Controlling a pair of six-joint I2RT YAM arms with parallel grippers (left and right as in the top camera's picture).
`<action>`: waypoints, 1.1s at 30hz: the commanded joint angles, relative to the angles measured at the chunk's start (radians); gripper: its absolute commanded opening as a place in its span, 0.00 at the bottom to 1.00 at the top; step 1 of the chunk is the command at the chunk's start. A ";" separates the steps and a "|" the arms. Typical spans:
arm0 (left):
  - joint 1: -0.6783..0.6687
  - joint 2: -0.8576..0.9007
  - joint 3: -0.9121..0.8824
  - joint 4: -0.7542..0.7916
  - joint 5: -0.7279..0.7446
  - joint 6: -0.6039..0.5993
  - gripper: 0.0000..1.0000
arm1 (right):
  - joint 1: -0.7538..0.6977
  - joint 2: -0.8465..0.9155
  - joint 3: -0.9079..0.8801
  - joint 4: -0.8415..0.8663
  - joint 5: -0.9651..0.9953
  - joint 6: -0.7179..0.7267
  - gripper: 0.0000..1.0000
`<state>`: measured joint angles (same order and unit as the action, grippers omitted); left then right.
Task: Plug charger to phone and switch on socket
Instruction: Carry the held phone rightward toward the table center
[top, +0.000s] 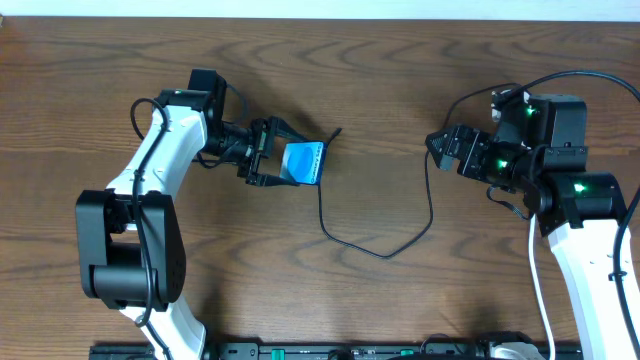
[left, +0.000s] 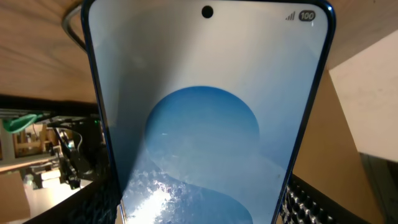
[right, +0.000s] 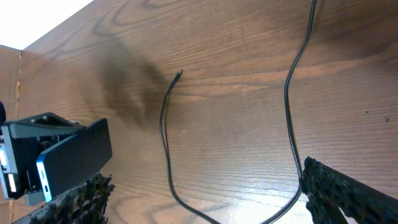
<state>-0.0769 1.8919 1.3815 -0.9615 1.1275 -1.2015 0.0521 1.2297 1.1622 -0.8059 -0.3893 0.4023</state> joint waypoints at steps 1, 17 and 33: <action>-0.003 -0.032 0.006 -0.003 0.070 -0.008 0.63 | 0.008 0.001 0.020 0.002 -0.006 0.009 0.96; -0.003 -0.032 0.006 -0.002 0.109 -0.032 0.63 | 0.008 0.001 0.020 0.009 -0.005 0.009 0.97; -0.003 -0.032 0.006 -0.002 -0.249 -0.035 0.62 | 0.009 0.007 0.020 0.010 0.013 0.009 0.97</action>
<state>-0.0769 1.8919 1.3815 -0.9615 0.9638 -1.2308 0.0521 1.2297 1.1622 -0.7982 -0.3851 0.4023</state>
